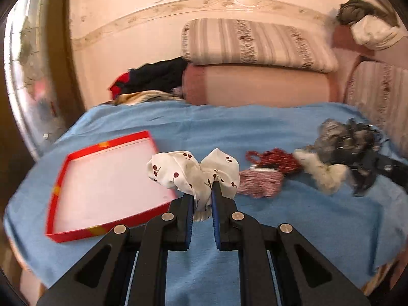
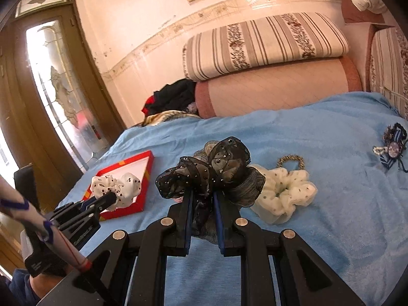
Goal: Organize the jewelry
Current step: 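Carry both held scrunchies over the red-rimmed tray with both tools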
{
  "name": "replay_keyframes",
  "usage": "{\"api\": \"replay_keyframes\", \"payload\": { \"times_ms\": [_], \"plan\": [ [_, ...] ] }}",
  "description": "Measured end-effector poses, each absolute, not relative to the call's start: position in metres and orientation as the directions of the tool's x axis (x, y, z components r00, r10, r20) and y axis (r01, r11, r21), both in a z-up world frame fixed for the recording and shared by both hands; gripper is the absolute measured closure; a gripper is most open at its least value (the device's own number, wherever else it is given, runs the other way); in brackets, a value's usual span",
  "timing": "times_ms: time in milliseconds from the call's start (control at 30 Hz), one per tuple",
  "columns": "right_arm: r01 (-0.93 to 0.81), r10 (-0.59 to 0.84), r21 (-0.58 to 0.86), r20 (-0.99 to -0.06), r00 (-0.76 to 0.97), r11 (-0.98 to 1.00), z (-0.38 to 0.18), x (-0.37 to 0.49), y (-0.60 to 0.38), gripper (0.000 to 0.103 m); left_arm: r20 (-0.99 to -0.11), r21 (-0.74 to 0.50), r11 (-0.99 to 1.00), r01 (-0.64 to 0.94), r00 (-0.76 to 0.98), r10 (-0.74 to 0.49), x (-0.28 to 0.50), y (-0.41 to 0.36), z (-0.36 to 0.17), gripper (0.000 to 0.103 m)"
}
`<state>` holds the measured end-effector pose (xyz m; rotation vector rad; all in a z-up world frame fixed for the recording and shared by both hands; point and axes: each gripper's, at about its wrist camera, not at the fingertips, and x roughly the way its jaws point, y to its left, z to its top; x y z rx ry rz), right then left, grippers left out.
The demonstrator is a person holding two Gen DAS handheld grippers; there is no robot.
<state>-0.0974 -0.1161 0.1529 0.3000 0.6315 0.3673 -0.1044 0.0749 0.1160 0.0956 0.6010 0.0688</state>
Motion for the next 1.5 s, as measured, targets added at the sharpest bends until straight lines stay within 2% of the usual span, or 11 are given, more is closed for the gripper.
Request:
{"api": "replay_keyframes", "payload": {
  "times_ms": [300,567,867,1500],
  "plan": [
    [-0.306,0.474,0.375,-0.541,0.695,0.875,0.149,-0.091,-0.088,0.086,-0.509,0.132,0.969,-0.208,0.825,0.247,-0.089,0.127,0.137,0.091],
    [-0.403,0.536,0.354,-0.574,0.619,0.844,0.152,-0.068,-0.019,0.086,-0.471,0.114,0.933,-0.341,0.809,0.353,-0.078,0.2,0.153,0.091],
    [-0.491,0.587,0.336,-0.578,0.567,0.804,0.167,-0.035,0.053,0.086,-0.479,0.093,0.911,-0.403,0.784,0.396,-0.057,0.25,0.146,0.091],
    [-0.573,0.628,0.319,-0.603,0.491,0.755,0.171,0.02,0.146,0.086,-0.563,0.057,0.88,-0.472,0.712,0.419,-0.025,0.31,0.12,0.091]
  ]
}}
